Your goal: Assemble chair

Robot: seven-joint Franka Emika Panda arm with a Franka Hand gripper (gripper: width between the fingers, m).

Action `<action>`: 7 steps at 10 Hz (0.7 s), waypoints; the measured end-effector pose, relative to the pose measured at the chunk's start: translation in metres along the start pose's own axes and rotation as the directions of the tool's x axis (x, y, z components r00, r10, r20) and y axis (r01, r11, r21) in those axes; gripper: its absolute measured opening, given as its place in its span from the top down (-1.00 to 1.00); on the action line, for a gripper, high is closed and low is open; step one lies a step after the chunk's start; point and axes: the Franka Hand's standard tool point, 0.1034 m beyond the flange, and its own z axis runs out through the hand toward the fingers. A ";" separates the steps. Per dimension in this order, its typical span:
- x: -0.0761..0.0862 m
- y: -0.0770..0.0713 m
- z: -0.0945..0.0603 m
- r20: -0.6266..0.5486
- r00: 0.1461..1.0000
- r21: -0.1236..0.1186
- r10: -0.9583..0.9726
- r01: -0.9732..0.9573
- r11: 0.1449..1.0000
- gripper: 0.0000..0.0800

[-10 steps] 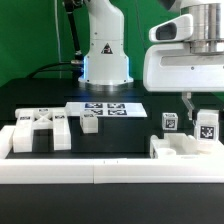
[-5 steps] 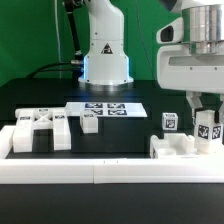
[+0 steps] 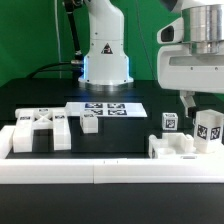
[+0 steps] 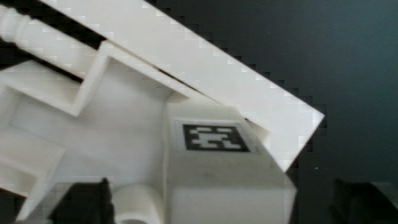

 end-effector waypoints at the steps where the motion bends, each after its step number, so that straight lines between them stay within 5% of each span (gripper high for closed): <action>1: -0.001 0.000 0.000 0.001 0.997 0.000 -0.074 0.074 0.997 -0.60; 4: 0.002 0.002 0.001 -0.003 0.885 0.000 -0.466 0.466 0.885 -0.62; 7: 0.002 0.002 0.001 -0.002 0.749 -0.001 -0.663 0.663 0.749 -0.62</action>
Offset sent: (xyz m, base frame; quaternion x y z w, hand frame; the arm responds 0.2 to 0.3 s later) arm -0.0009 0.0007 0.0016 0.0198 -0.0102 -0.2566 0.9663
